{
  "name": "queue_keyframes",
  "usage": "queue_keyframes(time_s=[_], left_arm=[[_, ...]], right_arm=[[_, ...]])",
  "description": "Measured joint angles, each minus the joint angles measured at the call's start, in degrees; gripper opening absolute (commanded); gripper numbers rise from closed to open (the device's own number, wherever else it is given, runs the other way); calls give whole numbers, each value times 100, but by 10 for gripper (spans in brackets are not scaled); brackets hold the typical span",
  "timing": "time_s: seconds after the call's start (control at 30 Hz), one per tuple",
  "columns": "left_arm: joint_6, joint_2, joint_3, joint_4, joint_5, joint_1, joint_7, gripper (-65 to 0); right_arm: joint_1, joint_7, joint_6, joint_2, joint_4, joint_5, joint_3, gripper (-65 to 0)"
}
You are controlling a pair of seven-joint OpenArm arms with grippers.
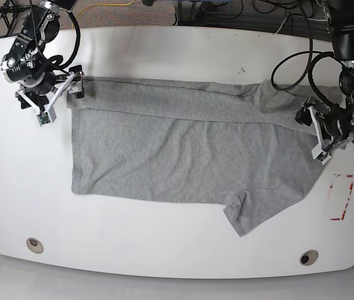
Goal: Fold the T-shirt properly
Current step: 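Open both grippers and release the shirt's collar-side edge, then regrasp the shirt's folded edge with both grippers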
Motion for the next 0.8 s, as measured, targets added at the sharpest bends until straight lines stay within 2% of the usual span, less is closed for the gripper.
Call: queue_keyframes(time_s=[0.3, 0.5, 0.7, 0.8], left_arm=[[0, -33, -527, 0, -31, -173, 26, -139], [-4, -107, -933, 105, -409, -7, 33, -139], [2, -170, -2203, 678, -229, 643, 153, -139], [4, -85, -2496, 946, -210, 896, 168, -139]], right_arm=[[-173, 44, 20, -20, 570, 105, 31, -30], [-164, 57, -4, -247, 466, -4, 699, -30], [-177, -33, 0, -284, 120, 61, 715, -30], [-149, 26, 0, -317, -9, 70, 710, -30]])
